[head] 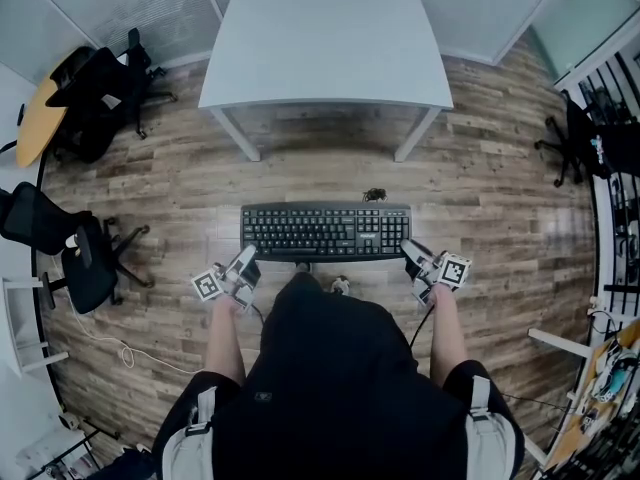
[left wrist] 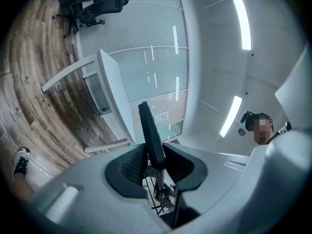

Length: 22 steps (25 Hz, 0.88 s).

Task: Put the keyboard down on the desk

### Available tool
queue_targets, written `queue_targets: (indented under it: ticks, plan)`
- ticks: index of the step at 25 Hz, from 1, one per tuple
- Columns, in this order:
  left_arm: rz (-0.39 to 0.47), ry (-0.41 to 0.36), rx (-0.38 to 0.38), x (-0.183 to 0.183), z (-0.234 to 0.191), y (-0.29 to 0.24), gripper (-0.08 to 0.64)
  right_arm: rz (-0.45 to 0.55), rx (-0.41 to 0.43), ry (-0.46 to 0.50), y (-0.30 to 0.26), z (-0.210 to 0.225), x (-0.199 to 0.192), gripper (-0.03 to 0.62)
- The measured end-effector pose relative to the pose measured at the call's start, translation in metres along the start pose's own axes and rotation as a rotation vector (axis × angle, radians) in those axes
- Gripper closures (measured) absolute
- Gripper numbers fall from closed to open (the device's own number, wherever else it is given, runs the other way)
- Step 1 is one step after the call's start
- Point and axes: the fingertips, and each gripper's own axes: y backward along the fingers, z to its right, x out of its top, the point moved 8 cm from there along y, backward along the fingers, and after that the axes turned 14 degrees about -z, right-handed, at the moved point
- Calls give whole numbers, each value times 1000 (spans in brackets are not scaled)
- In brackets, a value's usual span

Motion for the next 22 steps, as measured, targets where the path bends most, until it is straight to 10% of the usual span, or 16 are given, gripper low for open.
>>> queue_targets:
  ticks: [22]
  plan:
    - [-46, 28, -29, 130, -48, -42, 466, 35, -42, -27, -73, 11, 86, 479]
